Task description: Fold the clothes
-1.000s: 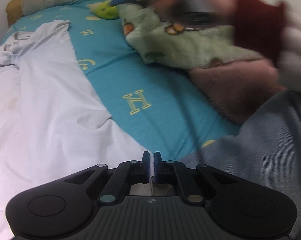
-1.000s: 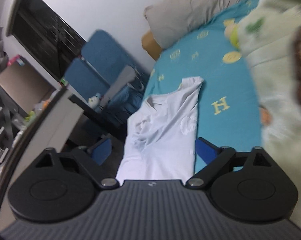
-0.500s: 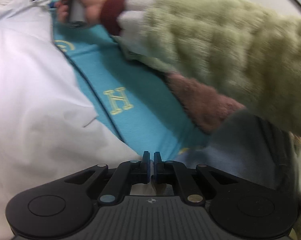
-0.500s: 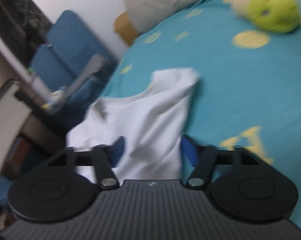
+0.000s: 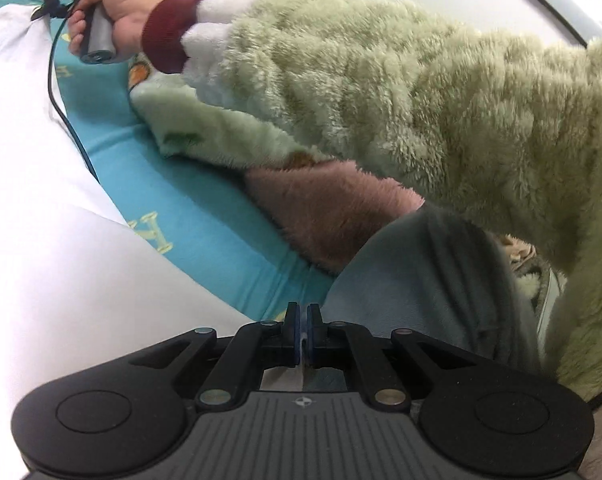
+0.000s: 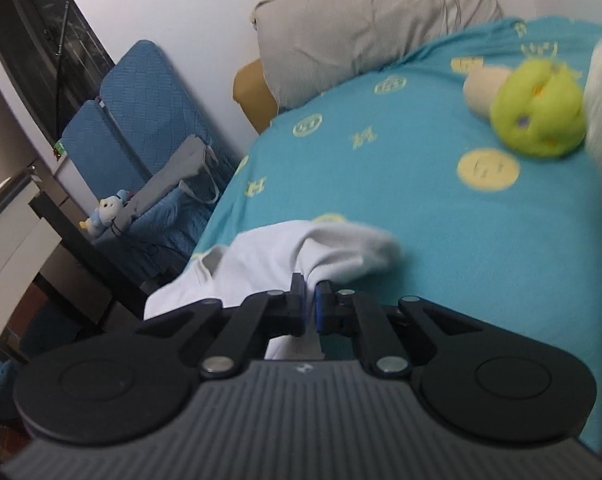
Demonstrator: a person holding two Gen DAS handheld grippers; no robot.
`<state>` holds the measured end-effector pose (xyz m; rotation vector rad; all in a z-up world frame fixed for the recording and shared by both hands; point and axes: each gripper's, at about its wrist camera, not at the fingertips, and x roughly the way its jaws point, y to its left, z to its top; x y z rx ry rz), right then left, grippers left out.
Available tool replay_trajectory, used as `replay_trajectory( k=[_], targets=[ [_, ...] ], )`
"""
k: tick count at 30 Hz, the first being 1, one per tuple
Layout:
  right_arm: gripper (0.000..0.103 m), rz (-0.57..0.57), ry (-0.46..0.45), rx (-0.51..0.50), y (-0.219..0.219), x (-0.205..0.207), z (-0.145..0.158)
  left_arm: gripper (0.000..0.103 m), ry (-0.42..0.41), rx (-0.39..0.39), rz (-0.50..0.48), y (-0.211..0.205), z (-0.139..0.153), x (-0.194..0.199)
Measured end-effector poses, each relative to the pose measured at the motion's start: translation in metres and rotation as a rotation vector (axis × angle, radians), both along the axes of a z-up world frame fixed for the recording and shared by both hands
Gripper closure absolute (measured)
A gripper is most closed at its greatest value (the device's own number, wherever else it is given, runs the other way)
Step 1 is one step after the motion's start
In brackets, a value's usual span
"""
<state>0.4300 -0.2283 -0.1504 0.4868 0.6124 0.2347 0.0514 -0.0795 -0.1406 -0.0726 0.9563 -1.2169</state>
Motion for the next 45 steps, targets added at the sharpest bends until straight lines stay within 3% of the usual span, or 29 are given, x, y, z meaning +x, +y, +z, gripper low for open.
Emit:
replay_trajectory(
  k=[7, 11, 14, 16, 17, 18, 19, 20, 22, 23, 28, 33, 45],
  targets=[
    [0.096, -0.036, -0.010, -0.083, -0.045, -0.004, 0.020, 0.100, 0.068, -0.049, -0.018, -0.050, 0.008, -0.003],
    [0.095, -0.076, 0.003, -0.164, -0.074, 0.000, 0.010, 0.100, 0.065, 0.016, 0.004, -0.080, -0.010, -0.004],
    [0.094, -0.051, 0.022, -0.190, -0.075, 0.003, -0.009, 0.099, 0.015, 0.056, 0.050, -0.086, -0.018, 0.000],
    [0.092, -0.035, 0.011, -0.231, -0.065, 0.001, -0.013, 0.087, -0.014, 0.056, 0.103, -0.078, -0.014, 0.005],
    [0.088, -0.026, 0.005, -0.251, -0.060, 0.000, -0.015, 0.079, -0.041, 0.055, 0.125, -0.074, -0.009, 0.005],
    [0.081, -0.013, 0.006, -0.246, -0.057, -0.002, -0.014, 0.058, -0.069, 0.053, 0.147, -0.069, -0.004, 0.005],
    [0.051, 0.001, 0.006, -0.240, -0.055, -0.004, -0.012, 0.043, -0.097, 0.051, 0.169, -0.065, 0.001, 0.005],
    [0.026, 0.015, 0.007, -0.233, -0.052, -0.007, -0.011, 0.039, -0.125, 0.049, 0.191, -0.061, 0.006, 0.004],
    [0.018, 0.032, -0.023, -0.242, -0.044, -0.020, 0.000, 0.022, -0.175, 0.043, 0.232, -0.050, 0.016, 0.004],
    [0.016, 0.027, -0.031, -0.257, -0.040, -0.028, 0.005, 0.020, -0.197, 0.039, 0.251, -0.045, 0.021, 0.004],
    [0.015, 0.004, -0.062, -0.303, -0.026, -0.080, 0.031, 0.017, -0.294, 0.015, 0.327, -0.019, 0.040, -0.001],
    [0.016, -0.074, -0.090, -0.285, -0.026, -0.146, 0.056, 0.017, -0.385, 0.012, 0.395, 0.002, 0.053, -0.010],
    [0.016, -0.108, -0.125, -0.315, 0.034, -0.296, 0.112, 0.013, -0.468, 0.064, 0.667, 0.077, 0.082, -0.008]
  ],
)
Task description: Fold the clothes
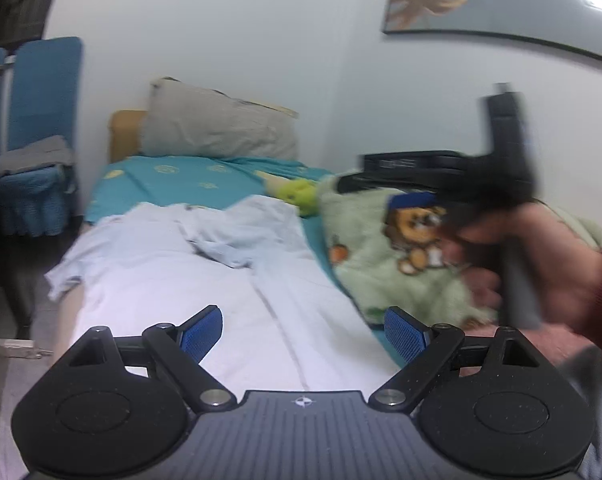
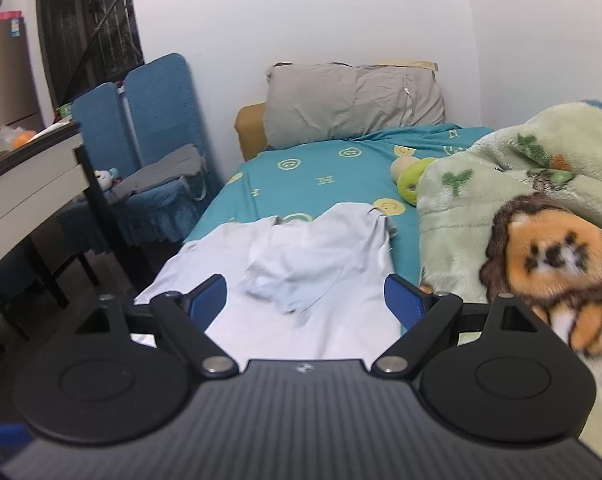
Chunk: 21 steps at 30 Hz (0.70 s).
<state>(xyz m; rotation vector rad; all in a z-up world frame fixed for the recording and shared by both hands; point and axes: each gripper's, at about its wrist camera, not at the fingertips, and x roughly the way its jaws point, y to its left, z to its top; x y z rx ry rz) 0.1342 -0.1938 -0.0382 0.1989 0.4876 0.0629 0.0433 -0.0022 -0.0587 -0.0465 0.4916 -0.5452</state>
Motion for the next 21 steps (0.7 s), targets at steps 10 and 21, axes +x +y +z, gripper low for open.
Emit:
replay_trajectory(
  k=[10, 21],
  targets=[
    [0.016, 0.012, -0.096, 0.065, 0.047, -0.073, -0.006, 0.008, -0.038, -0.013, 0.188, 0.043, 0.013, 0.012],
    [0.016, 0.028, -0.088, -0.017, 0.061, -0.073, -0.032, 0.000, -0.077, 0.001, 0.295, 0.047, 0.021, 0.008]
  ],
)
